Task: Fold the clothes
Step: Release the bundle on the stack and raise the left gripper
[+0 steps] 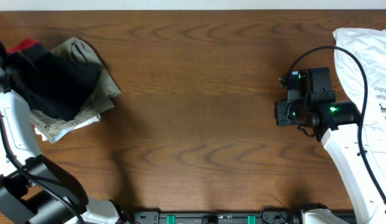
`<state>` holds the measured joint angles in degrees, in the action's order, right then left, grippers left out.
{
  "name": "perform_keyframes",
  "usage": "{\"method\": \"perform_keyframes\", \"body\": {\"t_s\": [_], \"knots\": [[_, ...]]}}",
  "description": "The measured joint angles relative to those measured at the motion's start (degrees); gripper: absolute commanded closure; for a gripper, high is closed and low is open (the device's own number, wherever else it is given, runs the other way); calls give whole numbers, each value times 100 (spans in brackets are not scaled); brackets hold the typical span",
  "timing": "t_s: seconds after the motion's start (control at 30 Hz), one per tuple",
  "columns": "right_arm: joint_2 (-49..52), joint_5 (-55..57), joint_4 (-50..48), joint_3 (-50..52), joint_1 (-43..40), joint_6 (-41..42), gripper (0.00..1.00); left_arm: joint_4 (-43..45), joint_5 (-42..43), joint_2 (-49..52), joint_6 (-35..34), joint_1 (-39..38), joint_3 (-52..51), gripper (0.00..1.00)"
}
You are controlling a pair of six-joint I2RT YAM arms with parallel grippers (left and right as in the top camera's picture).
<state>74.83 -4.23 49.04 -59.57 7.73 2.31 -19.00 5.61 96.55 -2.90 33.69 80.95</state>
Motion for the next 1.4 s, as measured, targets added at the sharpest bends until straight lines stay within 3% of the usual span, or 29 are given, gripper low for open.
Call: {"method": "perform_keyframes", "body": {"t_s": [0.03, 0.1, 0.37, 0.5, 0.7, 0.77, 0.87, 1.13, 1.4], "knots": [[0, 0, 2, 0, 0, 0, 75, -2, 0, 35, -9, 39, 0, 14], [0, 0, 24, 0, 0, 0, 75, -13, 2, 81, -15, 138, 0, 10], [0, 0, 87, 0, 0, 0, 73, -144, 24, 87, -372, 750, 15, 7], [0, 0, 76, 0, 0, 22, 64, -173, 398, 85, -481, 824, 15, 7], [0, -11, -70, 0, 0, 52, 25, -234, 955, -46, -450, 302, 15, 5], [0, -28, -131, 0, 0, 52, 1, -310, 1056, -190, -321, -92, 15, 5], [0, -31, -269, 0, 0, 22, 1, -404, 1080, -404, -142, -782, 20, 1], [0, -33, -1202, 2, 0, 22, 1, -817, 1110, -595, 17, -2599, 72, 2], [0, -24, -1906, 2, 0, -22, 1, -1086, 1117, -597, 20, -3156, 72, 2]]}}
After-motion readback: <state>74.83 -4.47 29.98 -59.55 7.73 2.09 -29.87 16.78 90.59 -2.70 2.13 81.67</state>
